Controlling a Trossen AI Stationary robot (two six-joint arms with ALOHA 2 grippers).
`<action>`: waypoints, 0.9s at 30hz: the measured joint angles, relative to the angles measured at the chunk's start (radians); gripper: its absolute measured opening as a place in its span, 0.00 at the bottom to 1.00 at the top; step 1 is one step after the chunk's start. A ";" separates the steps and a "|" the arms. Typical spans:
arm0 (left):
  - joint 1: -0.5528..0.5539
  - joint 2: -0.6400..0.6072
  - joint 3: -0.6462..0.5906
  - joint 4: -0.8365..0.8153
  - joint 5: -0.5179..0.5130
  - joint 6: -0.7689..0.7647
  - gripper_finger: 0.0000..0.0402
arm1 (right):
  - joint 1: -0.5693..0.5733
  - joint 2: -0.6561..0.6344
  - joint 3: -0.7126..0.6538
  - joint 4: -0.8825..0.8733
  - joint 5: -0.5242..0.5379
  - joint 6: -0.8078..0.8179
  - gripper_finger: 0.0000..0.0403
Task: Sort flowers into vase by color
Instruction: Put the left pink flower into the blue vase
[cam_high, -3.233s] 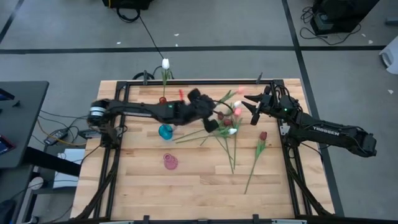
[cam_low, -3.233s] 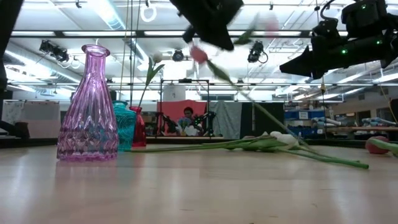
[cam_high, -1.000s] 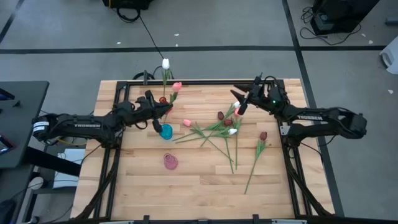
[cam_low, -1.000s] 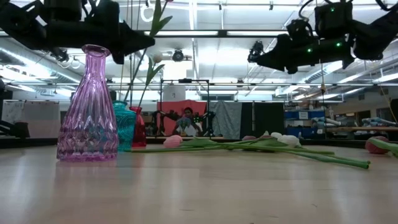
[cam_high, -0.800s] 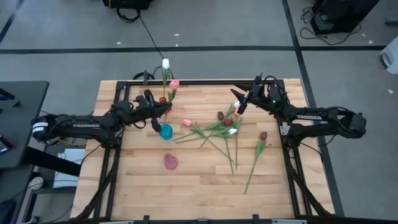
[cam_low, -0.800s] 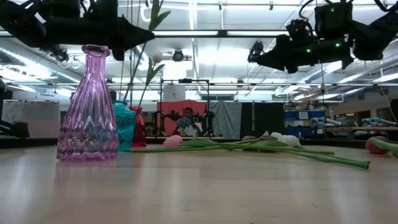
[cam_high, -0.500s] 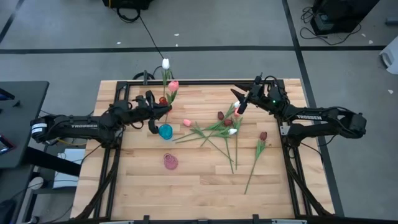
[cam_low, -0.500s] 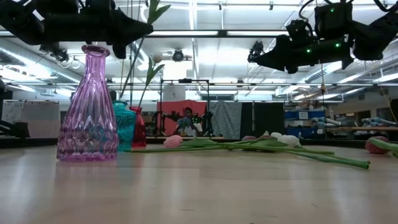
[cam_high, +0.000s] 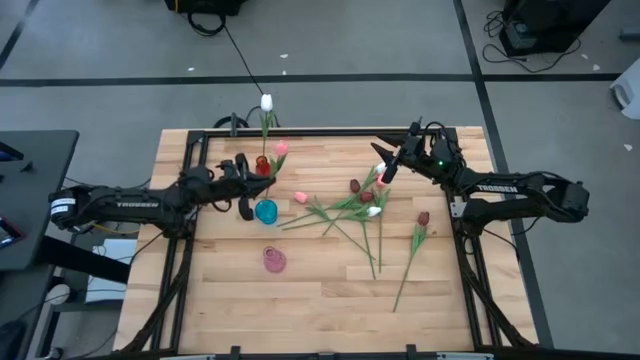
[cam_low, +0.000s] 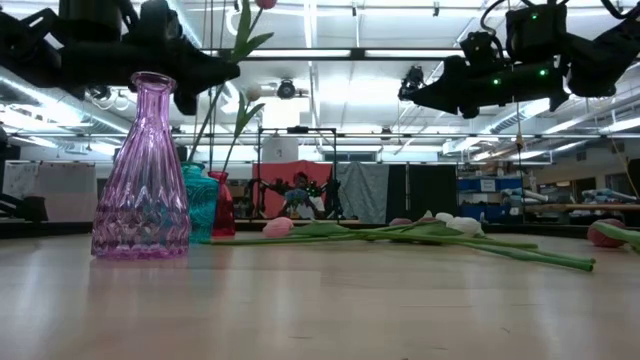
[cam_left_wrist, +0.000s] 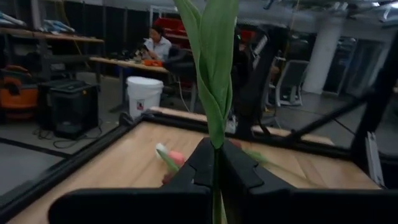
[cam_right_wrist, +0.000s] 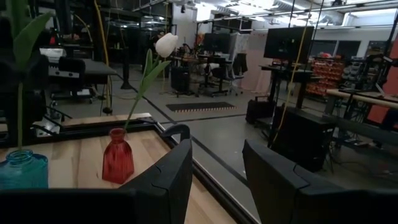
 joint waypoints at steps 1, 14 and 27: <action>0.000 0.000 -0.008 0.001 0.011 0.006 0.04 | 0.000 0.000 0.000 0.000 0.000 0.000 0.38; 0.000 0.000 -0.077 -0.045 0.032 0.054 0.06 | 0.001 0.000 0.000 0.005 -0.003 0.000 0.38; 0.000 -0.013 -0.041 -0.287 0.002 0.048 0.36 | 0.001 0.000 0.000 -0.001 -0.030 0.015 0.38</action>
